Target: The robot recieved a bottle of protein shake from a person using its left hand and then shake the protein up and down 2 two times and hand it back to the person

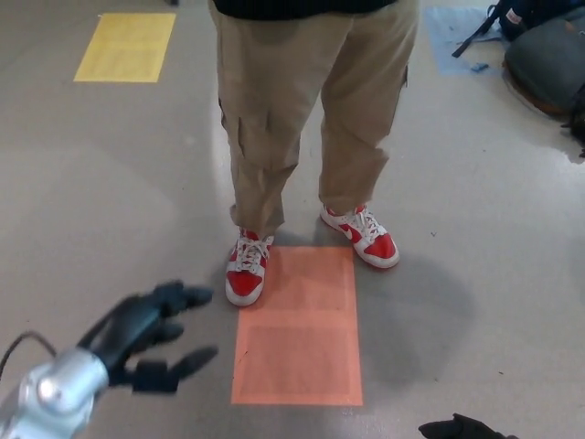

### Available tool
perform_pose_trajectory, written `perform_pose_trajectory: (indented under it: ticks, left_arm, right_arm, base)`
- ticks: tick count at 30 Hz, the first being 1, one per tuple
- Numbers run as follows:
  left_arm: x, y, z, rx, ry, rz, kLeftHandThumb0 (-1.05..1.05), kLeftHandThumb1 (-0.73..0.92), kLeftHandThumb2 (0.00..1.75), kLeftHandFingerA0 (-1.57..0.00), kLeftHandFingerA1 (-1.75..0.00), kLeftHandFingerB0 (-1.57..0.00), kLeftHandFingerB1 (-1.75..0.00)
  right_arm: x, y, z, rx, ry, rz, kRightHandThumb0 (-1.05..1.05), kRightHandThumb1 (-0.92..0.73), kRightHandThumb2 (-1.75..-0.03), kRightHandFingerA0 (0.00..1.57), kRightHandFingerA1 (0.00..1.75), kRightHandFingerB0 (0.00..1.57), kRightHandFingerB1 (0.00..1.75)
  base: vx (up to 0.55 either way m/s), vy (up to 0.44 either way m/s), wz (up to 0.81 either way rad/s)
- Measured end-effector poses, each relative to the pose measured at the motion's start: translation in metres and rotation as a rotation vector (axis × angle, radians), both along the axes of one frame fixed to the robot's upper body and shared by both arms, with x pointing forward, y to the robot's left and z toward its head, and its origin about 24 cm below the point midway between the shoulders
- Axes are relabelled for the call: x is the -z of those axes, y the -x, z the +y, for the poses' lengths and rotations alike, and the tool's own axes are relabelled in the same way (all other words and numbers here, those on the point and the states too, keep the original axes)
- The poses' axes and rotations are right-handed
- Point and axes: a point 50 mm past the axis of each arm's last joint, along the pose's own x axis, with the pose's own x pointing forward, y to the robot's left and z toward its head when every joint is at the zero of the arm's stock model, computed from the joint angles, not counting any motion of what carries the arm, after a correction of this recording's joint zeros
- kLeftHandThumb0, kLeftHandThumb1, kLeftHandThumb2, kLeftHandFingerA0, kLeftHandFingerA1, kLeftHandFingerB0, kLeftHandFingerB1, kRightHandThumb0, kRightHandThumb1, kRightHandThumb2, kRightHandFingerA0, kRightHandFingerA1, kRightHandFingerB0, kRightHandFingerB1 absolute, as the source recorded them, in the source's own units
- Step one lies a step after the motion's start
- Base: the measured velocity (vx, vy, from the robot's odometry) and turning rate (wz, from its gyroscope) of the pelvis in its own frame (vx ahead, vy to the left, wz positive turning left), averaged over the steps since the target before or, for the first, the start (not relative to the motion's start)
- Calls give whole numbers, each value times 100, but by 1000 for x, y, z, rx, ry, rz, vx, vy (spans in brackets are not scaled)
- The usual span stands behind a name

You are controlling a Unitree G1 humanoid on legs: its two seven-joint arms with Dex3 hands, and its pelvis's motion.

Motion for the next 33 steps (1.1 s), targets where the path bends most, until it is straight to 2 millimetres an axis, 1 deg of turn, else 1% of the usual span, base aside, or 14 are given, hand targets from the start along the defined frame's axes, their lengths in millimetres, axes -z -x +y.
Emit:
perform_pose_trajectory:
  ticks: [1, 4, 6, 9, 12, 15, 18, 21, 23, 28, 29, 30, 32, 33]
  left_arm:
    - [10, 7, 3, -9, -17, 22, -79, 58, 88, -26, -44, -20, -40]
    - [27, 18, 11, -33, -47, 57, -74, 52, 83, -27, -45, -17, -39]
    - [36, 23, 16, -51, -64, 74, -70, 48, 78, -28, -45, -14, -38]
    - [48, 29, 24, -78, -95, 89, -65, 41, 72, -30, -47, -11, -36]
    - [59, 36, 31, -102, -123, 99, -69, 45, 77, -28, -45, -7, -35]
    - [68, 41, 38, -116, -158, 106, -73, 49, 81, -34, -46, -9, -36]
    - [72, 40, 42, -110, -204, 95, -74, 50, 82, -35, -46, -11, -37]
    - [76, 39, 45, -97, -265, 77, -74, 51, 83, -32, -45, -8, -37]
    - [77, 37, 48, -89, -300, 55, -71, 50, 84, -26, -45, -4, -30]
    - [76, 32, 52, -81, -341, -3, -67, 46, 79, -23, -44, -5, -23]
    - [75, 30, 52, -82, -340, -13, -63, 57, 58, -29, -33, -5, -21]
    - [75, 29, 52, -83, -339, -20, -63, 57, 57, -29, -33, -3, -23]
    - [73, 25, 52, -87, -333, -46, -62, 57, 57, -30, -33, -2, -22]
    - [72, 23, 52, -89, -330, -57, -67, 46, 79, -24, -46, -1, -16]
  right_arm:
    - [0, 0, 0, -3, 2, 1, -14, -73, -62, 85, 47, 72, 44]
    - [0, -1, 1, -7, 6, 0, -14, -73, -62, 89, 48, 73, 44]
    - [-1, -3, 1, -9, 7, -5, -18, -72, -62, 90, 47, 72, 43]
    - [-4, -9, 2, -13, 12, -17, -15, -74, -62, 87, 47, 71, 43]
    - [-7, -15, 2, -16, 16, -33, -13, -74, -62, 87, 47, 72, 43]
    - [-11, -23, 3, -19, 19, -52, -14, -74, -62, 89, 48, 73, 44]
    - [-16, -32, 4, -22, 25, -70, -17, -72, -62, 89, 47, 73, 43]
    - [-21, -42, 5, -25, 34, -91, -19, -73, -62, 89, 46, 72, 42]
    - [-24, -48, 5, -25, 44, -97, -16, -72, -62, 89, 47, 73, 43]
    - [-27, -55, 3, -26, 70, -97, -17, -72, -62, 88, 47, 72, 42]
    - [-27, -56, 3, -23, 76, -94, -18, -72, -62, 87, 46, 70, 42]
    - [-27, -57, 3, -21, 81, -93, -19, -73, -62, 84, 45, 67, 41]
    - [-28, -60, 2, -14, 96, -89, -22, -71, -61, 81, 45, 63, 39]
    - [-28, -62, 1, -12, 103, -88, -21, -69, -61, 81, 45, 62, 39]
  base:
    - [0, 0, 0]
    - [0, 0, 0]
    - [0, 0, 0]
    - [0, 0, 0]
    - [0, 0, 0]
    - [0, 0, 0]
    - [0, 0, 0]
    - [0, 0, 0]
    - [0, 0, 0]
    - [0, 0, 0]
    - [0, 0, 0]
    - [0, 0, 0]
    - [0, 0, 0]
    - [0, 0, 0]
